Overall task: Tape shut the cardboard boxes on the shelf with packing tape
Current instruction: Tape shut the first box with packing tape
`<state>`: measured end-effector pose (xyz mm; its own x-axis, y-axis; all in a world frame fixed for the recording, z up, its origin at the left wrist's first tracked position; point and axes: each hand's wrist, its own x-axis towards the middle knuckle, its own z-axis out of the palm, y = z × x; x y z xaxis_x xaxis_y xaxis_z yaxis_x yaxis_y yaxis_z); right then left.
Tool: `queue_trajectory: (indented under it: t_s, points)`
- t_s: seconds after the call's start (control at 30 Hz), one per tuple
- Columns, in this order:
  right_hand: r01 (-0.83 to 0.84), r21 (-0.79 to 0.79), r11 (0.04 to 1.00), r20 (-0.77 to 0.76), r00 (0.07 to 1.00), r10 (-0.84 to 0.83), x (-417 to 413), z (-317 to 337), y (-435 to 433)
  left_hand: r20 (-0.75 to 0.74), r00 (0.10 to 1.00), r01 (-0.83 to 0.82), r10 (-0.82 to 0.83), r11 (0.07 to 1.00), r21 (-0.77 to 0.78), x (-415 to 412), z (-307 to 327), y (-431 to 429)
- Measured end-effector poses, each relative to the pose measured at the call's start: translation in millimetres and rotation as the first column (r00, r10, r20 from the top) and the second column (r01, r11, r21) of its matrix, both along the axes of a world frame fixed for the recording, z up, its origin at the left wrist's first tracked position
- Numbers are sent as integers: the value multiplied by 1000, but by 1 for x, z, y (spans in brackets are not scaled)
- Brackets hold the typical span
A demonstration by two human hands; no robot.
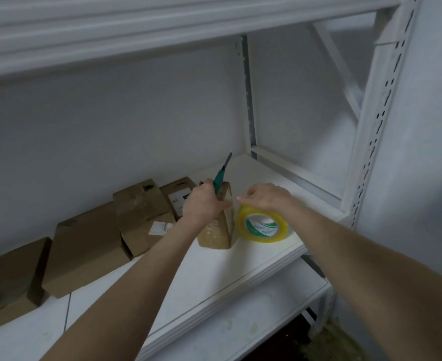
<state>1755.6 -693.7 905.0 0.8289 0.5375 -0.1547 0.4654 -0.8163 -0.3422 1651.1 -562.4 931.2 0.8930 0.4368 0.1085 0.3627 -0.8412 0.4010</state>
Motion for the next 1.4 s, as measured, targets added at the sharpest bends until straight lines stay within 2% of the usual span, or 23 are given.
queue_trajectory:
  t_s: [0.1,0.2,0.33,0.5,0.7,0.8,0.97,1.07,1.17,1.4]
  points:
    - [17,-73,997,63,998,-12,-1,-3,4,-54,997,51,-46,993,104,6,-2,4]
    - [10,5,1000,-99,995,-10,9,-2,0,-110,991,91,-78,988,124,11,0,16]
    - [11,121,993,-332,943,30,14,-5,-3,-134,986,115,-99,986,118,12,1,26]
    - [48,165,985,-399,917,22,15,-9,3,-147,982,136,-117,983,124,13,-1,28]
    - [183,285,941,-371,926,-68,15,-22,10,-156,980,139,-120,984,115,13,1,27]
    - [227,289,930,-345,931,-121,15,-25,15,-164,980,125,-110,989,83,11,7,23]
    - [260,274,926,-290,940,-178,12,-25,19,-53,992,109,-114,990,-93,-12,30,0]
    - [259,276,925,-279,943,-181,10,-25,19,-131,983,107,-131,978,-180,-36,27,-23]
    - [266,281,922,-304,936,-177,10,-24,16,-238,968,22,-83,969,-246,-52,13,-41]
    - [306,274,912,-301,928,-221,4,-22,14,-290,957,-65,-6,970,-236,-51,-4,-44]
